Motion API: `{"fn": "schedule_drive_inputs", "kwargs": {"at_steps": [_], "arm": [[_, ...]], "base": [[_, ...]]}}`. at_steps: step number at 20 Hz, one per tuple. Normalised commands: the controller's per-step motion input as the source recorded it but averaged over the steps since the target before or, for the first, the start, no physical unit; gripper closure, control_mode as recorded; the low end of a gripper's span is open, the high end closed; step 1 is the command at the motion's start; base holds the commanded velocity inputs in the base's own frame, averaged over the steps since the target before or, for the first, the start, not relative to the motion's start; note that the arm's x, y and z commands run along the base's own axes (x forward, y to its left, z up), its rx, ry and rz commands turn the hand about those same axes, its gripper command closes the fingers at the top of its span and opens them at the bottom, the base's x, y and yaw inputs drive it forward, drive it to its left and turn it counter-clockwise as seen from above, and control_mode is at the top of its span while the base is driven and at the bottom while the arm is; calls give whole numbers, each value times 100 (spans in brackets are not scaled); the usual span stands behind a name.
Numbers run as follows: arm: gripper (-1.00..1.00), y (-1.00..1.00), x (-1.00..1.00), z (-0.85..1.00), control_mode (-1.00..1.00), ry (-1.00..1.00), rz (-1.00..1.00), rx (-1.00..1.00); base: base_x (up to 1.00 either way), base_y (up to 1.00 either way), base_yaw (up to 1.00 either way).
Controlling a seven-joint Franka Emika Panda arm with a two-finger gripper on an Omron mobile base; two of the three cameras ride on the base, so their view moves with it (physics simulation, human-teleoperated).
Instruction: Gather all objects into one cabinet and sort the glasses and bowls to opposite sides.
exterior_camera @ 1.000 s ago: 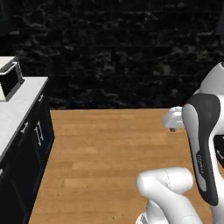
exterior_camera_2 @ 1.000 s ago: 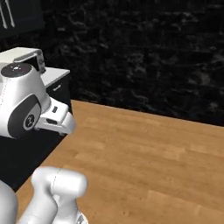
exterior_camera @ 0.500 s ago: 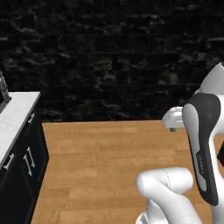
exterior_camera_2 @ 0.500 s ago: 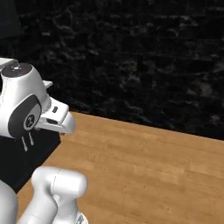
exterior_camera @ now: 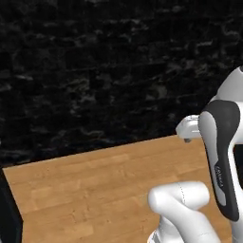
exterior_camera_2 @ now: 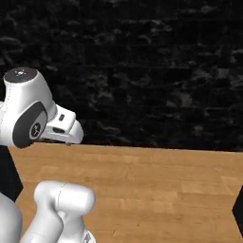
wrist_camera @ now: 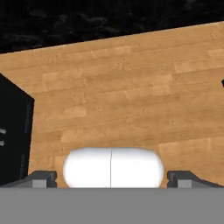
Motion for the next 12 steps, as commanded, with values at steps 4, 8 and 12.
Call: {"fn": "schedule_drive_inputs", "kwargs": {"at_steps": [4,8,12], "arm": [[-100,0,0,0,100,0,0,0],[-100,0,0,0,100,0,0,0],[-100,0,0,0,100,0,0,0]], "base": [[40,35,-83],[44,35,-81],[68,47,-72]]}}
